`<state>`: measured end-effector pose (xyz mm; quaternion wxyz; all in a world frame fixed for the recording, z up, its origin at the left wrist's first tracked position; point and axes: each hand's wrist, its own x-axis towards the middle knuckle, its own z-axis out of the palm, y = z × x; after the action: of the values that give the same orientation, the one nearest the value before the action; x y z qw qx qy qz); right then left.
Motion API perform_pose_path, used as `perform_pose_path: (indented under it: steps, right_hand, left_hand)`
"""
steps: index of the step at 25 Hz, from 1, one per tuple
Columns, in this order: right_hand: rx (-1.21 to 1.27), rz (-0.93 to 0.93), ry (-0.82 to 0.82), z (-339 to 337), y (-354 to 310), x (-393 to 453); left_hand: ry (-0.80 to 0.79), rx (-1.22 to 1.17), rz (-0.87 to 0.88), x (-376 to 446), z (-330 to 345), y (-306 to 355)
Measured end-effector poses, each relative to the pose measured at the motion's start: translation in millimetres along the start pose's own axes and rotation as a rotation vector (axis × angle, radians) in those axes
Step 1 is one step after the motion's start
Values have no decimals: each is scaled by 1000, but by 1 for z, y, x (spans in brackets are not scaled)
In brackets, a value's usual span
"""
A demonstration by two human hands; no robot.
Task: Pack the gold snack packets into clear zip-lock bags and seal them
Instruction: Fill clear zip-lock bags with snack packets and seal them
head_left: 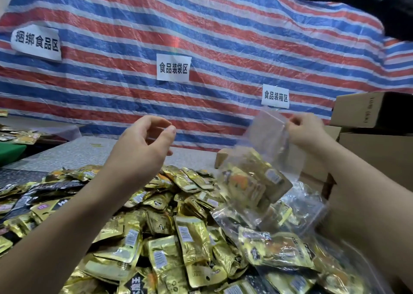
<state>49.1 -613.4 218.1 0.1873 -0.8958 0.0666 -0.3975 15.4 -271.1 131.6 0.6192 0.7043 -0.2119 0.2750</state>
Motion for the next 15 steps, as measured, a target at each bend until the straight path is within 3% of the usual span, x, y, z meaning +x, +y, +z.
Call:
perform_pose_path:
  steps: [3,5,11,15]
  right_hand:
    - [-568,126,-248,20,79,-21]
    - [-733,164,-323,40,119,-46]
    - [-609,276,-243,64,142,-53]
    - [-181,388,-92,66,130,-42]
  left_hand:
    - [-17,3,4,0,0,3]
    - [-25,-4,14,0,0,4]
    - [-62,35,23,0,3,2]
    - [-76,38,25,-2,3,3]
